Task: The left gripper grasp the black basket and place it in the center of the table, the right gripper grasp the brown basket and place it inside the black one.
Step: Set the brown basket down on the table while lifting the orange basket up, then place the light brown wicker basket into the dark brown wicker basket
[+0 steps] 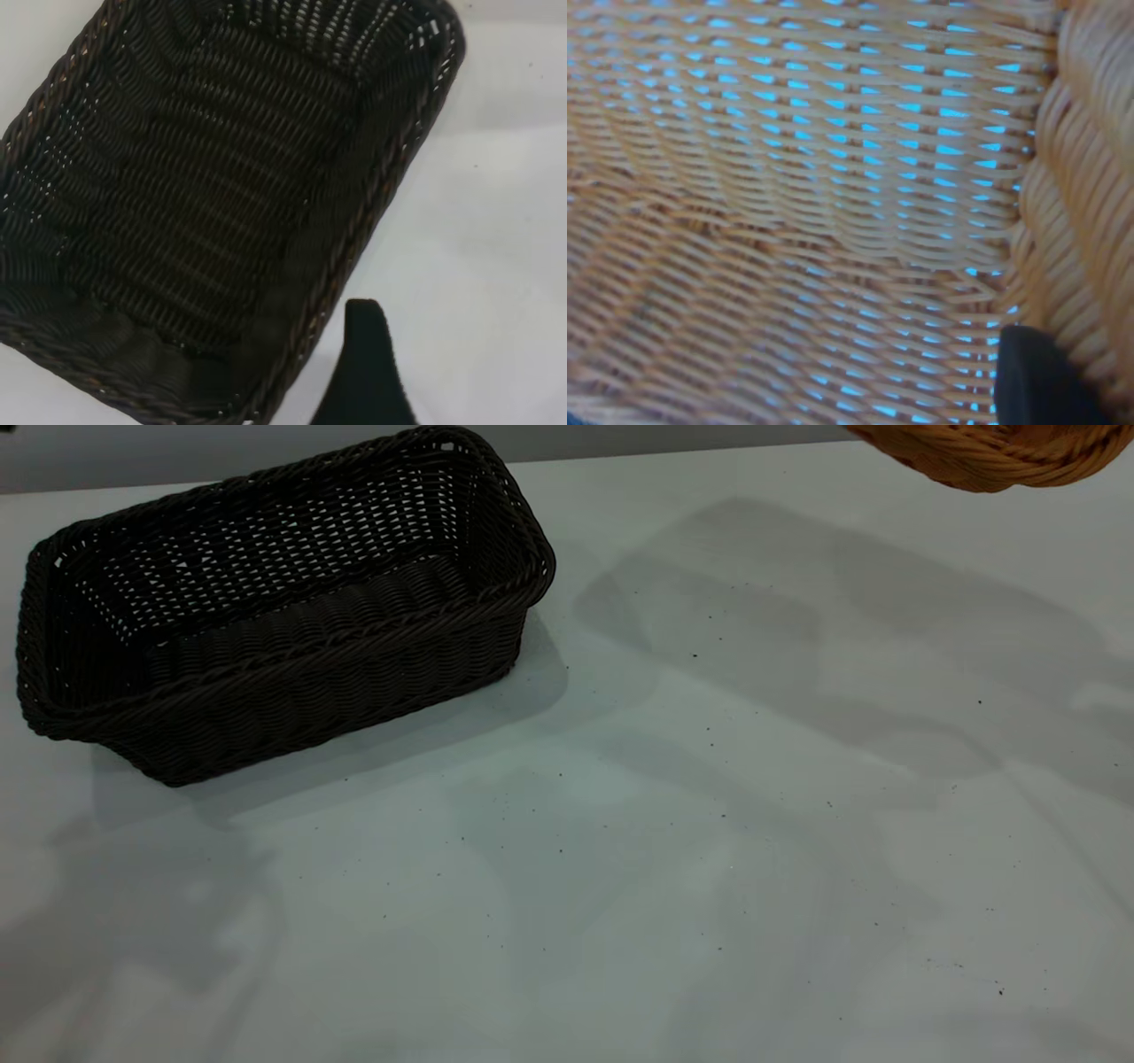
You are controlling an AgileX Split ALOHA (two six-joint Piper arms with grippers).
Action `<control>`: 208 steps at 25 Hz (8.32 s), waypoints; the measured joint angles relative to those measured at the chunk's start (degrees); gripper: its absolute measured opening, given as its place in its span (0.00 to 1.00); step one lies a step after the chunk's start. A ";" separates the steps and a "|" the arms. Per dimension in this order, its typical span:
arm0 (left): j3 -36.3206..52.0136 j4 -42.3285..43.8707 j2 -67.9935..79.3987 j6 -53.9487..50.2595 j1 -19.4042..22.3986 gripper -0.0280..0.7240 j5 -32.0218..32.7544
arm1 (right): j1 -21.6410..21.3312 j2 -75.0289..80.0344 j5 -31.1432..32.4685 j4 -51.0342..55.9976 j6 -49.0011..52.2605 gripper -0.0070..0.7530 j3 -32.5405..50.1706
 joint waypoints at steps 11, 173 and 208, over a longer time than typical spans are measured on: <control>0.00 0.15 10.21 14.46 -5.21 0.67 -6.30 | -0.01 0.00 2.63 -13.21 5.67 0.14 -6.90; -11.03 -16.97 0.52 34.98 -39.30 0.85 -23.39 | 20.80 26.25 26.90 -25.82 9.14 0.14 -28.49; -11.03 -18.43 0.52 34.98 -39.30 0.85 -23.22 | 20.75 26.37 28.47 -25.73 12.69 0.43 -28.49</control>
